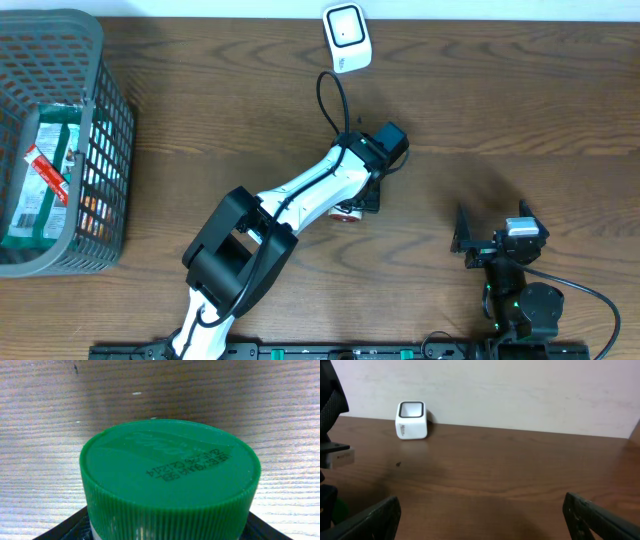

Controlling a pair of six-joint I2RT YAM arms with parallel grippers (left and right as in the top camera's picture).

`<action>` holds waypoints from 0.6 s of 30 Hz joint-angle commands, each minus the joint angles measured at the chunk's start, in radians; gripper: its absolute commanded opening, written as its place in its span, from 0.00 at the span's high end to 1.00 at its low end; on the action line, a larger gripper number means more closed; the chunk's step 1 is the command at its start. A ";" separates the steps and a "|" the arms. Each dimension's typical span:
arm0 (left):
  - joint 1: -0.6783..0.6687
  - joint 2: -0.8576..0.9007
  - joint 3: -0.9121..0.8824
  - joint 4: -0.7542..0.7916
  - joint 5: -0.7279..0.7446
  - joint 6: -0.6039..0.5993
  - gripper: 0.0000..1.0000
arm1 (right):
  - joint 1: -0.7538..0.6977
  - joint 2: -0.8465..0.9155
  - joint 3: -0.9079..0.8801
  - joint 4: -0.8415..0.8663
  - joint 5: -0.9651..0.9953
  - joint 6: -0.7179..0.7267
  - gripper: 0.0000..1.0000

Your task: Scan the item barcode

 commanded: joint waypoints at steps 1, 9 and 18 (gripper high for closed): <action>0.000 0.011 -0.003 -0.005 0.011 -0.012 0.37 | -0.009 -0.006 -0.001 -0.004 0.003 -0.011 0.01; 0.001 0.011 -0.003 -0.005 0.017 -0.031 0.33 | -0.009 -0.006 -0.001 -0.004 0.003 -0.011 0.01; 0.001 0.011 -0.003 0.067 0.093 -0.087 0.33 | -0.009 -0.006 -0.001 -0.004 0.003 -0.011 0.01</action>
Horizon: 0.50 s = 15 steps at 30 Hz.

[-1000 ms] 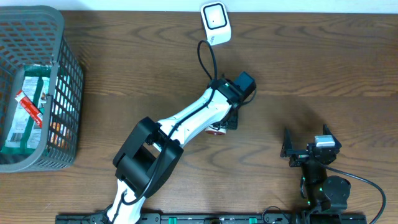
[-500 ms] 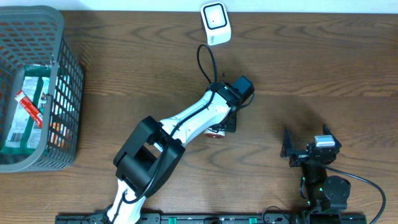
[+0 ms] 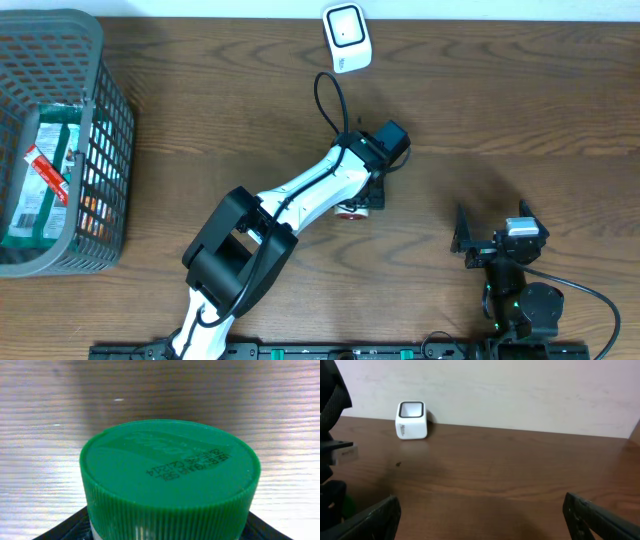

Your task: Scan the item barcode

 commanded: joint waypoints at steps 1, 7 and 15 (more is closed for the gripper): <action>0.001 0.011 -0.003 0.021 0.045 -0.027 0.33 | -0.009 -0.006 -0.001 -0.004 0.003 -0.011 0.01; -0.001 0.011 -0.003 0.042 0.046 -0.028 0.34 | -0.009 -0.006 -0.001 -0.004 0.003 -0.011 0.01; -0.002 0.011 -0.003 0.041 0.046 -0.031 0.32 | -0.009 -0.006 -0.001 -0.004 0.003 -0.011 0.01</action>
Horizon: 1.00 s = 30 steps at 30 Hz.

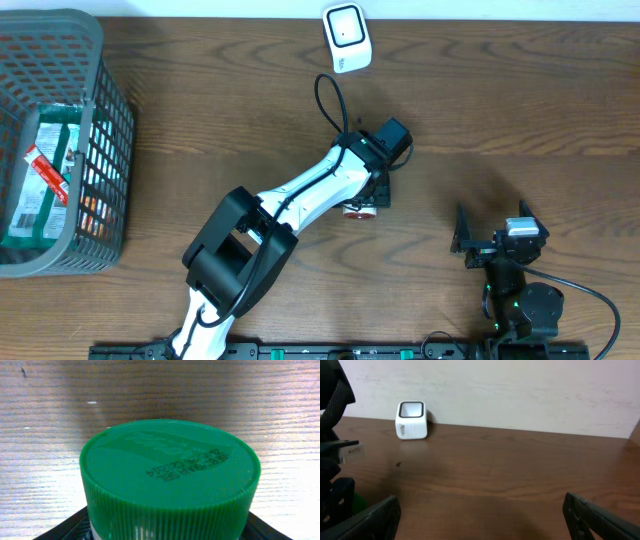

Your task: Scan the item barcode

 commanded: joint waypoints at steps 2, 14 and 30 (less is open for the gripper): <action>-0.002 0.011 -0.003 0.000 -0.001 -0.012 0.16 | -0.009 -0.006 -0.001 -0.004 0.003 -0.011 0.01; -0.002 0.011 -0.003 -0.003 -0.002 0.015 0.02 | -0.009 -0.006 -0.001 -0.004 0.003 -0.011 0.01; 0.048 -0.206 0.143 -0.117 -0.171 0.191 0.02 | -0.009 -0.006 -0.001 -0.004 0.003 -0.011 0.01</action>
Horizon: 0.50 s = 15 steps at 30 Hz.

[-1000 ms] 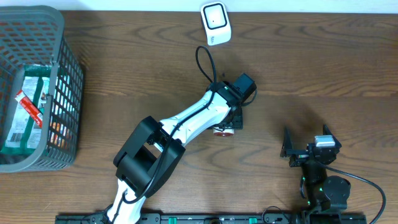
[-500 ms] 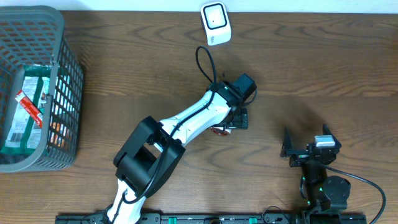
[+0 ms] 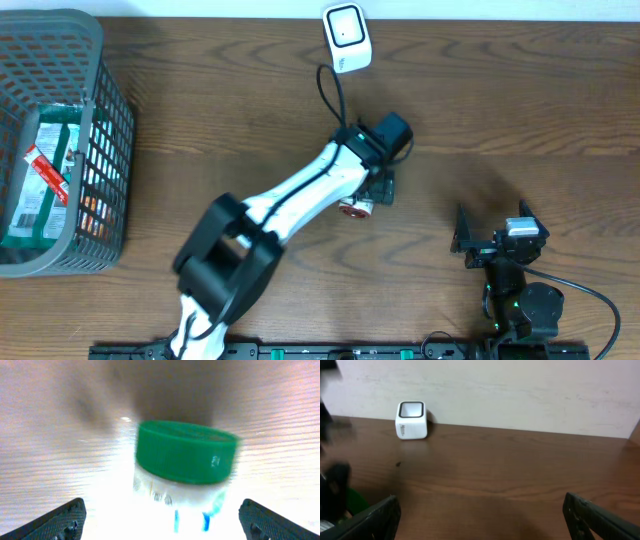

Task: Scan the item barcode
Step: 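Lower the jar onto the table and open the left gripper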

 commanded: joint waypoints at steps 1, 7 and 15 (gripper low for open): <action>0.063 -0.180 0.124 -0.053 -0.083 0.087 0.02 | -0.009 -0.006 -0.001 -0.003 0.003 -0.011 0.01; 0.278 -0.381 0.195 -0.102 -0.102 0.119 0.02 | -0.009 -0.006 -0.001 -0.004 0.003 -0.011 0.01; 0.781 -0.601 0.195 -0.133 -0.104 0.119 0.02 | -0.009 -0.006 -0.001 -0.003 0.003 -0.011 0.01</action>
